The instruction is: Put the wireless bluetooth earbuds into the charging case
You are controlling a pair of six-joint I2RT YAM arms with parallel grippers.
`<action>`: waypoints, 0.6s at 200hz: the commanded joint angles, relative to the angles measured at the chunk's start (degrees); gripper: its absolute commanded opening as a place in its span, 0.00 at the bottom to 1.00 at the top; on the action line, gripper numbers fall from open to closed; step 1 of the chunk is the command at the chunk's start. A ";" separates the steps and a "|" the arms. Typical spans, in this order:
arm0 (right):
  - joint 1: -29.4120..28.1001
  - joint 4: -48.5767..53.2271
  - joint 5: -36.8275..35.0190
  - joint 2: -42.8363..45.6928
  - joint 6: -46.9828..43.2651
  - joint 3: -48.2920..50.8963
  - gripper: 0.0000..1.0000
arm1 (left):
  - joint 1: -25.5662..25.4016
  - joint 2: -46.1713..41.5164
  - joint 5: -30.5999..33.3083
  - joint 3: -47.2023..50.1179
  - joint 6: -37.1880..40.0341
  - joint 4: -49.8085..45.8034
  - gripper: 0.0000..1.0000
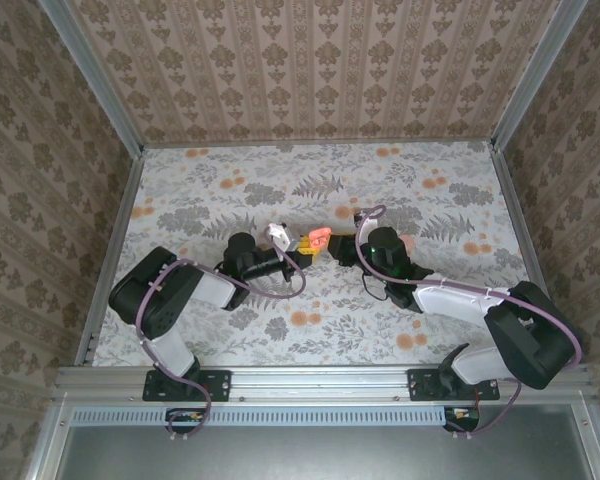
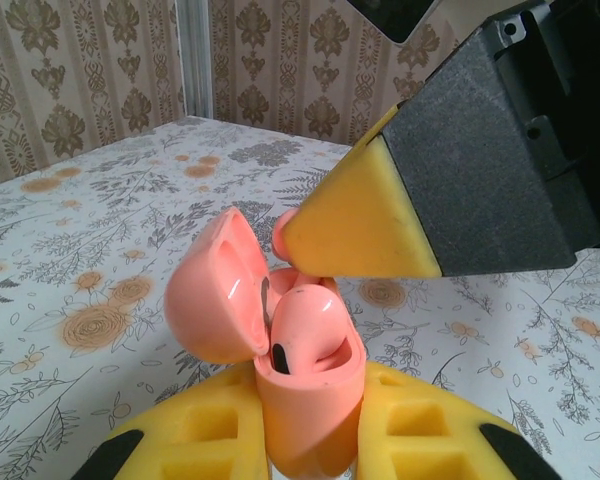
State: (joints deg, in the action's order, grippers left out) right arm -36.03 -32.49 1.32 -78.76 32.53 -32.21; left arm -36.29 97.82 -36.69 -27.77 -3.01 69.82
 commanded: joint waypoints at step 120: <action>-1.85 5.42 2.73 2.79 -1.68 -2.22 0.28 | -0.27 -2.11 -0.49 -1.49 -1.21 2.94 0.00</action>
State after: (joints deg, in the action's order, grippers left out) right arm -36.60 -28.58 0.82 -77.19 31.22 -33.19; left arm -36.34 97.10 -37.34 -27.75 -3.03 69.63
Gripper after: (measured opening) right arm 0.272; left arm 0.178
